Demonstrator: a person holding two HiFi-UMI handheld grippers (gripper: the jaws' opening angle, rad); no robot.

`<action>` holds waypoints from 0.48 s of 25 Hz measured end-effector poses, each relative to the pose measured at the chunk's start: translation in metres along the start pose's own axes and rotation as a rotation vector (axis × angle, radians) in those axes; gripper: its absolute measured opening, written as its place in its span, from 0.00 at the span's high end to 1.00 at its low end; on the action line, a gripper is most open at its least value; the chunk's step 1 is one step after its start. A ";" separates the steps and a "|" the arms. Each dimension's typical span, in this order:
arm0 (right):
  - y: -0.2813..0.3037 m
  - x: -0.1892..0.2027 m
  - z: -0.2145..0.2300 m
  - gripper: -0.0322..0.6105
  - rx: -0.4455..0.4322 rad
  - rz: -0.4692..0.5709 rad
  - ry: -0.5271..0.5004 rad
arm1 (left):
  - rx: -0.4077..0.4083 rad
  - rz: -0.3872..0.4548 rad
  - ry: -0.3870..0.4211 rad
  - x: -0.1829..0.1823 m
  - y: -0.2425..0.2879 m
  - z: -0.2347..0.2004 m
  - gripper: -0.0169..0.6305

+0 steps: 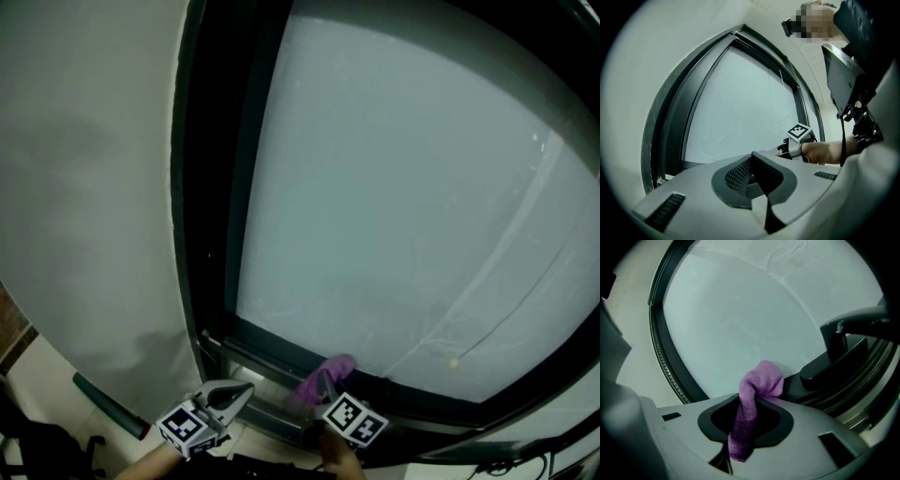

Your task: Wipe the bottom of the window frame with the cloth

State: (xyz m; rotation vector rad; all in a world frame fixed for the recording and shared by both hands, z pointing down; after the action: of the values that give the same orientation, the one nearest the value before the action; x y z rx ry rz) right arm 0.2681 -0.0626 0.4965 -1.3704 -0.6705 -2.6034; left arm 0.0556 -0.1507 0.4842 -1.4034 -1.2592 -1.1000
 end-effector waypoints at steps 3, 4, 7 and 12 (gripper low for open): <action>0.002 0.001 -0.002 0.82 -0.019 -0.008 -0.007 | -0.033 0.000 0.001 -0.001 -0.007 0.000 0.97; 0.003 0.001 -0.003 0.82 -0.027 -0.012 -0.010 | -0.043 0.000 0.003 -0.001 -0.008 0.000 0.97; 0.007 0.002 -0.007 0.82 -0.049 -0.023 -0.028 | -0.067 -0.002 0.009 0.000 -0.012 0.003 0.97; 0.017 0.005 -0.018 0.82 -0.088 -0.048 -0.043 | -0.118 0.000 0.018 -0.001 -0.025 0.004 0.97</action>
State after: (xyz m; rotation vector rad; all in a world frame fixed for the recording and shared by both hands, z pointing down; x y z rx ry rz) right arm 0.2568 -0.0851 0.4977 -1.4569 -0.6086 -2.6782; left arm 0.0309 -0.1457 0.4839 -1.4771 -1.1980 -1.2012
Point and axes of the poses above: the fingertips, and each gripper's own axes: y forward along the fingers, z to its right, x out of its underside, the point moved 5 cm from there along -y, backward along the fingers, and after that the axes turned 7 degrees about -y, right-handed, at the moved point
